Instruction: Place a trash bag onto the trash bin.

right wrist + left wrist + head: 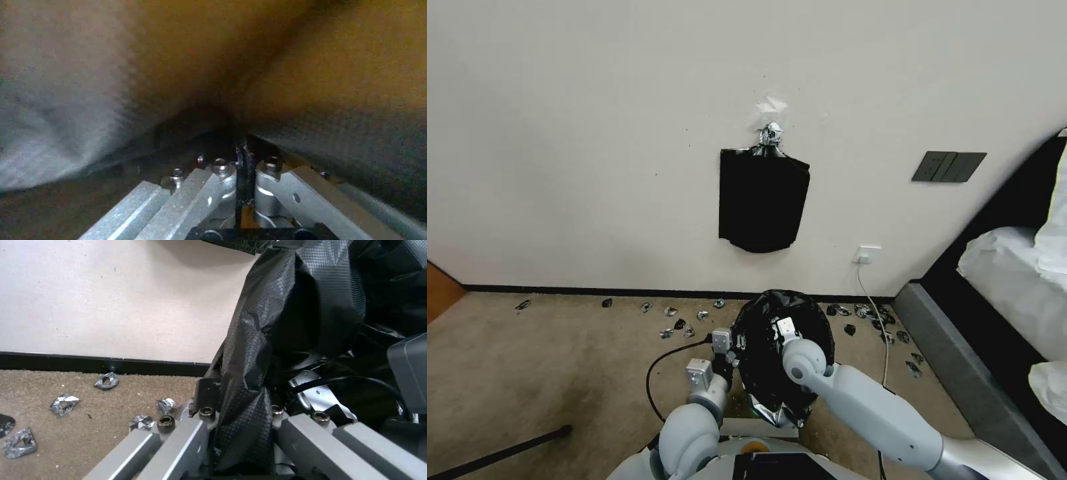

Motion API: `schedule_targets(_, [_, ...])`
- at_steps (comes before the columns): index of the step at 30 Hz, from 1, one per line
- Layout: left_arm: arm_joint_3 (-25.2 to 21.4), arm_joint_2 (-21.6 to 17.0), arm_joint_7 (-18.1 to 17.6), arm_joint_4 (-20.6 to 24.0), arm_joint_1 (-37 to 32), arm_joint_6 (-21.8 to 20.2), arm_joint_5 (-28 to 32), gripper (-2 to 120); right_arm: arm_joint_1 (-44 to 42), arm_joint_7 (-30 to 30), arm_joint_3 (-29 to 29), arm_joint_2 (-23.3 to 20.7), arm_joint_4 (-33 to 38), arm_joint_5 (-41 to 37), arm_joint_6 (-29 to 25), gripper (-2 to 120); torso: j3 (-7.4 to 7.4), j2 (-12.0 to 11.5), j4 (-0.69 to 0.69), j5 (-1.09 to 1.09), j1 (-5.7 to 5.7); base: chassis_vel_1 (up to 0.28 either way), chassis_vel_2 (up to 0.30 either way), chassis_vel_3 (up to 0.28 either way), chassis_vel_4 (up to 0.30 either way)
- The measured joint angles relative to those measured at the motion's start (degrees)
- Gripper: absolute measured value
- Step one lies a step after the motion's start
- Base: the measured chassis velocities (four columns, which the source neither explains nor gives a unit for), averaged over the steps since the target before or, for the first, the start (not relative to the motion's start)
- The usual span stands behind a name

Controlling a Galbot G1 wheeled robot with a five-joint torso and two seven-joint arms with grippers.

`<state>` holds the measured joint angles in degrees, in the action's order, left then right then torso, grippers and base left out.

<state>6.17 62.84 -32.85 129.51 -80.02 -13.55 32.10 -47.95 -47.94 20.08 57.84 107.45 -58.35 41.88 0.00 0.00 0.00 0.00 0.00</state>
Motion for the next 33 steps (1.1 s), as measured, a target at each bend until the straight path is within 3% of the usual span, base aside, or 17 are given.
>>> schedule_targets(25, [-0.53, 0.18, -0.02, 0.38, -0.62, 0.13, 0.29, 3, -0.02, 0.47, -0.15, 0.77, -0.98, -0.71, -0.26, 0, 0.00, 0.00, 0.00, 0.00, 0.00, 0.000, 0.000, 0.000, 0.000])
schedule_targets(31, [-1.07, 0.47, -0.28, -0.61, -0.38, -0.18, 0.57, 3, -0.36, 0.61, -0.48, -1.08, 3.33, -0.74, -0.26, 0, 0.00, 0.00, 0.00, 0.00, 0.00, 0.000, 0.000, 0.000, 0.000])
schedule_targets(33, [-1.12, 1.00, -1.13, -1.26, 0.26, -0.83, 1.42, 3, -0.68, 0.63, -0.79, -2.64, 7.00, -1.01, -0.25, 12, 0.00, 0.00, 0.01, 0.00, 0.00, 0.000, 0.000, 0.000, 0.000])
